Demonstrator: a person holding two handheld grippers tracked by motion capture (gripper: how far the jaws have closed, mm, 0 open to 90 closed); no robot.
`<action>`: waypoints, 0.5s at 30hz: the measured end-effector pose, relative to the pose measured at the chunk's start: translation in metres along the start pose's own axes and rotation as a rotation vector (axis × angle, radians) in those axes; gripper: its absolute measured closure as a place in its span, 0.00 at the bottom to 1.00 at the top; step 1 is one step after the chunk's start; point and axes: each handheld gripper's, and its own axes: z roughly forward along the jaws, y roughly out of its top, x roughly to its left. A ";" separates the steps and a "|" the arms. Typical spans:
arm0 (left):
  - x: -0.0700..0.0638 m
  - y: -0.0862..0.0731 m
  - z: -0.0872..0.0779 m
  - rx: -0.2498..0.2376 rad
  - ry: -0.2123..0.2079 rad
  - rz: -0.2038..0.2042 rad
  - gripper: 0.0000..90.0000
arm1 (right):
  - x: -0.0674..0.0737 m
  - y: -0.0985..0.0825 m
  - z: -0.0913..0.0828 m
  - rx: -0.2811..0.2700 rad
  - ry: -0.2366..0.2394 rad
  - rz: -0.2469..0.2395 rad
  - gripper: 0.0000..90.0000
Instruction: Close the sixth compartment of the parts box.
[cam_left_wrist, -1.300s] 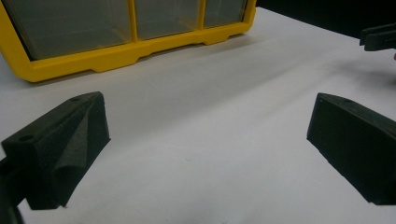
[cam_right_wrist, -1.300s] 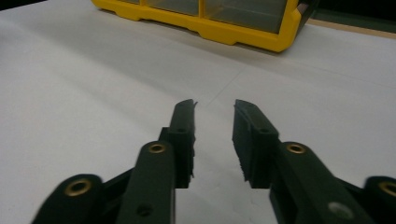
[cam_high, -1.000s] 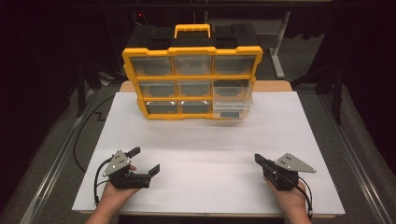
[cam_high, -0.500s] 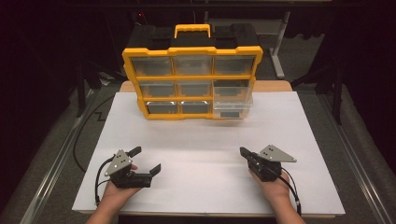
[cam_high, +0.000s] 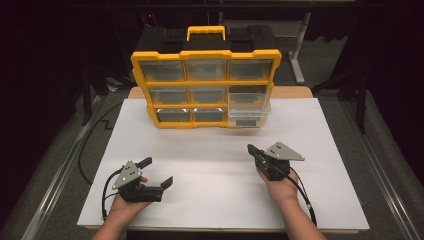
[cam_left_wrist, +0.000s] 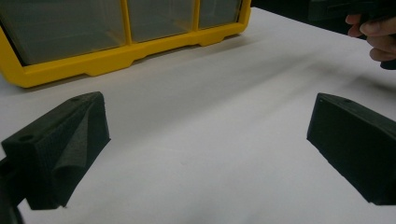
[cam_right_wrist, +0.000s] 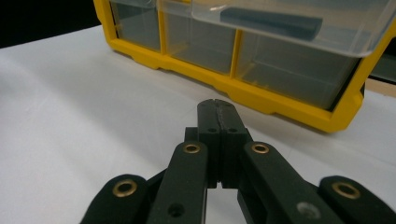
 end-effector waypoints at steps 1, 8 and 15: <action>0.000 0.000 0.000 0.001 -0.001 0.003 0.00 | 0.000 0.001 0.001 -0.003 -0.001 0.002 1.00; 0.000 0.000 0.000 0.004 -0.004 0.006 0.00 | -0.001 0.016 0.005 -0.022 -0.018 0.006 1.00; 0.000 0.000 0.001 0.005 -0.006 0.007 0.00 | -0.003 0.034 0.008 -0.047 -0.044 0.001 1.00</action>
